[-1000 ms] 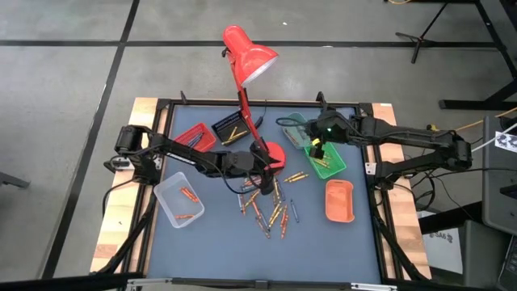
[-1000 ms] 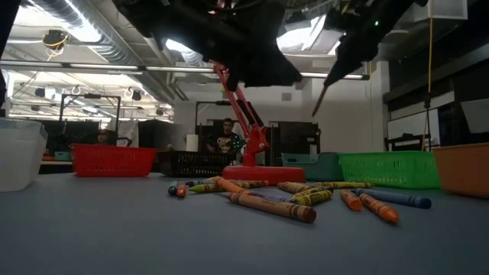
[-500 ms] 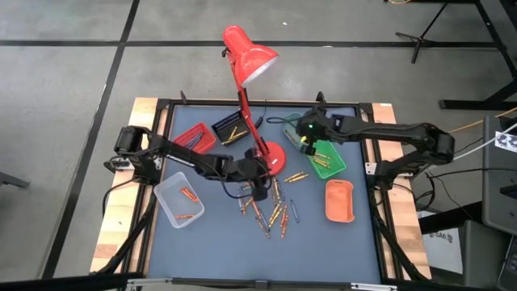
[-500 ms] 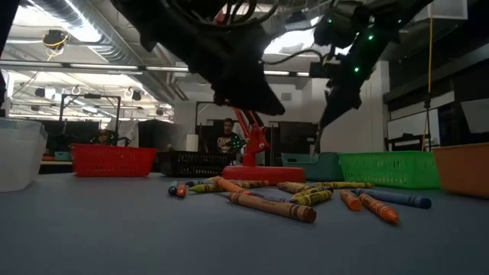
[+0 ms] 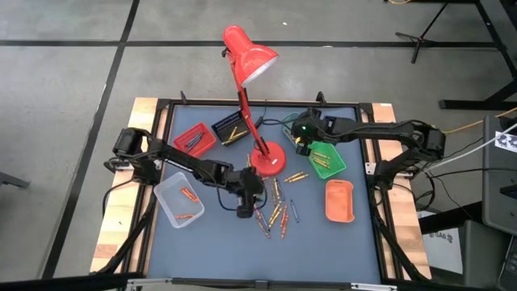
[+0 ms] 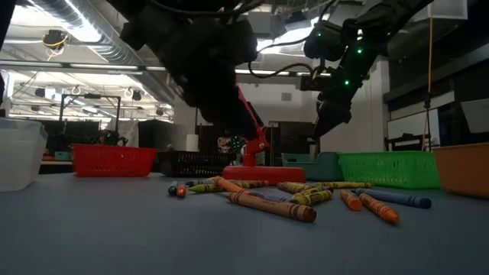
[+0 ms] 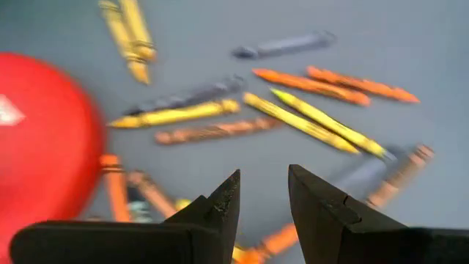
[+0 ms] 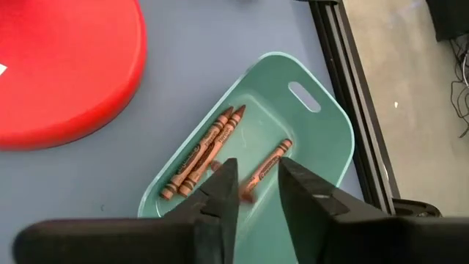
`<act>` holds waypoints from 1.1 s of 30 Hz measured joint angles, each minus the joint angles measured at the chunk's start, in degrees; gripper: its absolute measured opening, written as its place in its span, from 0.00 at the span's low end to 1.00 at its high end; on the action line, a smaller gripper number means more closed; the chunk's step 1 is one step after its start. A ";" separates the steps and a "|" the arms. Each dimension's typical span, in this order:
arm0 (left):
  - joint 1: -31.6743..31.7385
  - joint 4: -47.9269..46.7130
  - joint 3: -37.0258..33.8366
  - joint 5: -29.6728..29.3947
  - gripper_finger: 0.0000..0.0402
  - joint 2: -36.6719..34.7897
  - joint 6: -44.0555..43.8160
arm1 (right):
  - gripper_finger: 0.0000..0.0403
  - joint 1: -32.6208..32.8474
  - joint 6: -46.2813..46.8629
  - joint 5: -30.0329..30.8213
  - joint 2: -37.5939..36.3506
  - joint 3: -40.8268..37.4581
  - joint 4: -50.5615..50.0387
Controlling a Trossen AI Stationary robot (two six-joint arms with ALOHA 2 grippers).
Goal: Sort crayons
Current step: Put the brown crayon into the top right blue bin, then put the orange crayon into the bottom left transparent bin
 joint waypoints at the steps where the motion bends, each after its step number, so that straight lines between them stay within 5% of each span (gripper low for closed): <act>1: -0.29 -0.33 0.00 1.49 0.25 0.00 1.00 | 0.26 0.00 0.00 0.00 0.00 0.00 -0.02; 12: -2.20 -0.55 0.00 5.46 0.25 0.30 14.43 | 0.32 0.02 0.04 -0.57 0.00 0.00 -0.11; 33: -0.94 -3.33 -0.07 5.64 0.25 5.38 19.40 | 0.32 0.02 0.17 -0.59 -0.02 0.00 -0.26</act>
